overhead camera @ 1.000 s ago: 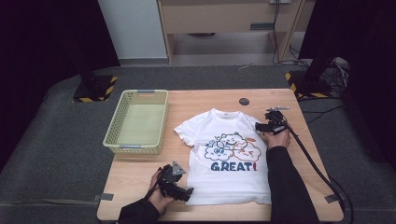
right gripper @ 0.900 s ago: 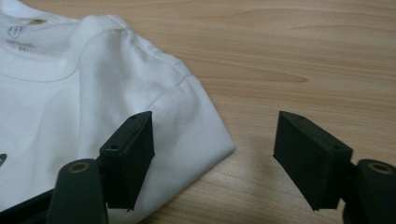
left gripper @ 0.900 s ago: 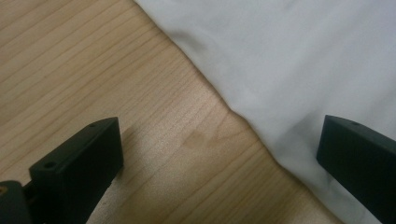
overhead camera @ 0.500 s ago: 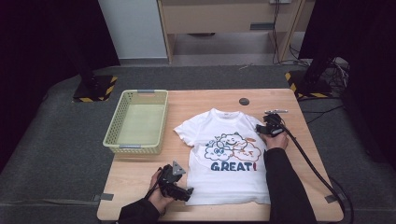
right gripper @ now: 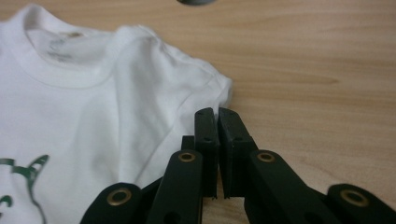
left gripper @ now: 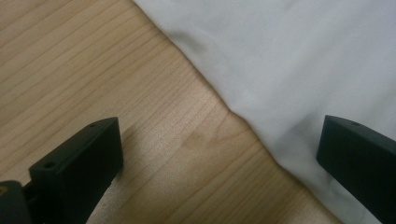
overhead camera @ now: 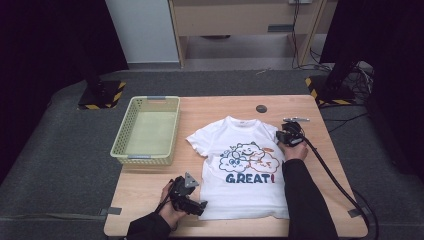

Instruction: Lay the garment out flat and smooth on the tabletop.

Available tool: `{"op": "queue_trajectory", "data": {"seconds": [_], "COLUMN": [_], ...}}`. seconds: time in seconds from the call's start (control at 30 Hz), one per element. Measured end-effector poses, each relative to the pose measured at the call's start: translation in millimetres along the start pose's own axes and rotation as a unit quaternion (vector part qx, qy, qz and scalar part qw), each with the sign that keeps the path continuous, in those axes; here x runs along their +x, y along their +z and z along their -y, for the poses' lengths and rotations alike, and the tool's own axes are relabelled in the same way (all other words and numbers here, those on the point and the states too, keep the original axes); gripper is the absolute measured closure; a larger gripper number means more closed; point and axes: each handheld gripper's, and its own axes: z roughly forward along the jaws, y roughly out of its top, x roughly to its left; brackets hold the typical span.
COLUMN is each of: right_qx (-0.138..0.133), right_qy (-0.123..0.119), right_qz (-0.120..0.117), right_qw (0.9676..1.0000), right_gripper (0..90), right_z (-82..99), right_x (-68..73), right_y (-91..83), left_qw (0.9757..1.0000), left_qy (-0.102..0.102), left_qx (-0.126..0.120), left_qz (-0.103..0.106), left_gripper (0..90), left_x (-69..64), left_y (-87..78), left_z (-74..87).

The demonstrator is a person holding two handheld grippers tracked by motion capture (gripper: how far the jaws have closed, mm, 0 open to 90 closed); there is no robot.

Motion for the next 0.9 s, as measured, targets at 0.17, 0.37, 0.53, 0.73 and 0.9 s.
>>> {"op": "queue_trajectory", "data": {"seconds": [0.17, 0.37, 0.53, 0.73, 0.9], "right_qx": [-0.037, -0.068, -0.083, -0.073, -0.057], "right_qy": [-0.005, -0.03, -0.06, -0.107, -0.123], "right_qz": [-0.026, -0.054, -0.08, -0.099, -0.112], "right_qw": [0.999, 0.9958, 0.9915, 0.9866, 0.9845], "right_gripper": [87.1, 87.2, 87.2, 87.2, 87.1], "right_z": [-11.7, -25.6, -29.9, -25.2, -10.7], "right_x": [7.4, 19.9, 38.2, 65.4, 83.5], "right_y": [-18.0, -40.6, -56.0, -59.5, -47.4], "left_qw": [1.0, 1.0, 1.0, 1.0, 1.0], "left_qy": [-0.001, -0.001, -0.001, -0.001, -0.002], "left_qx": [0.0, 0.001, 0.002, 0.003, 0.003], "left_qz": [0.0, 0.0, 0.0, 0.0, 0.0], "left_gripper": [0.0, 0.0, 0.0, 0.0, 0.0], "left_x": [-0.2, -0.2, -0.2, -0.2, -0.3], "left_y": [0.1, 0.2, 0.2, 0.2, 0.2], "left_z": [-0.2, -0.4, -0.6, -0.7, -0.7]}}
